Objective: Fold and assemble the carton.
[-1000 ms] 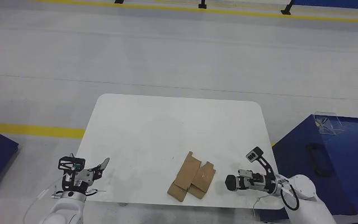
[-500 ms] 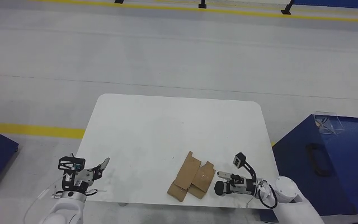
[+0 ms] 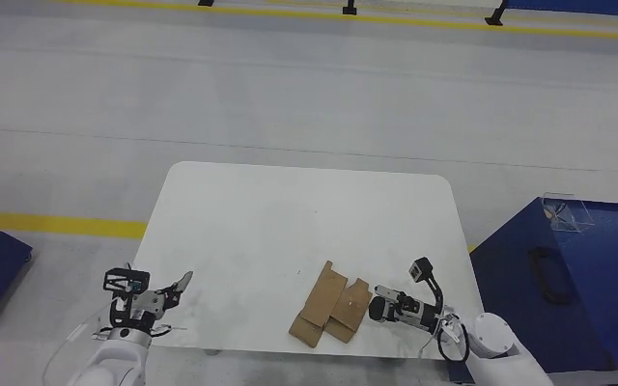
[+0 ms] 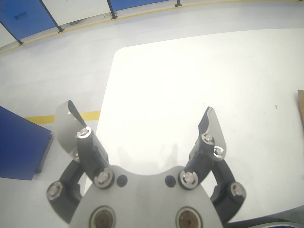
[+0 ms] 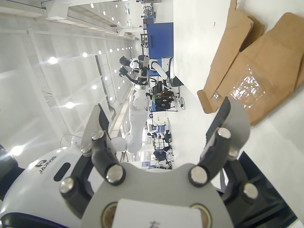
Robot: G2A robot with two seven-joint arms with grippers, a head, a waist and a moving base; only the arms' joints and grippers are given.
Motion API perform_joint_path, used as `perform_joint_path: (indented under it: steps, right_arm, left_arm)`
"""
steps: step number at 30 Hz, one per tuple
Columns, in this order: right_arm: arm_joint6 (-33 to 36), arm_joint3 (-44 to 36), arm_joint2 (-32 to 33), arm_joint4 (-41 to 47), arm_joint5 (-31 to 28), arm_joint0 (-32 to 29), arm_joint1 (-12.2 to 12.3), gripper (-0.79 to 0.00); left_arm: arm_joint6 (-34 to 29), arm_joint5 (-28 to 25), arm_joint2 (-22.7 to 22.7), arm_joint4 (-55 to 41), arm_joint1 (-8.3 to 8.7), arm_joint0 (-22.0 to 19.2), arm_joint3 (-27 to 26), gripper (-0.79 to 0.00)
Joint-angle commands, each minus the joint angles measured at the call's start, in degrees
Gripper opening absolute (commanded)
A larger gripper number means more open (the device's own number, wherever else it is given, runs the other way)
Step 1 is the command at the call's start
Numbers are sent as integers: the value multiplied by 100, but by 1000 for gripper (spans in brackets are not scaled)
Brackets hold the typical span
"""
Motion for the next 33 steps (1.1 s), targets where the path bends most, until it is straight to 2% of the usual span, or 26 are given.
perform_joint_path:
  steps: [1, 6, 11, 20, 23, 25, 29, 33]
  right_arm:
    - [-186, -62, 12, -155, -6, -47, 4, 0]
    - [-312, -161, 68, -251, 109, -136, 22, 0]
    - [-357, -196, 57, -108, 193, -177, 14, 0]
    - [-357, -196, 57, -108, 193, -177, 14, 0]
    - [-512, -174, 39, -263, 316, -176, 15, 0]
    - [-662, -120, 20, -379, 367, -142, 10, 0]
    - [-998, -15, -119, -750, 519, -72, -11, 0]
    - [-1133, 92, -282, -1033, 569, 5, -35, 0]
  left_arm:
    - [30, -234, 265, -342, -33, -156, -35, 0]
    - [-1237, -823, 804, -2165, -117, -760, 22, 0]
    - [-2650, -801, 1057, -4018, -178, -1521, 495, 0]
    - [-2730, -760, 1051, -4139, -181, -1568, 538, 0]
    - [-2367, -857, 1138, -4152, -206, -1630, 629, 0]
    - [-2749, -1019, 1425, -4408, -235, -1865, 989, 0]
    - [-3824, -1346, 1863, -6406, -344, -2509, 1732, 0]
    - [-4545, -1454, 2401, -7497, -475, -3097, 2591, 0]
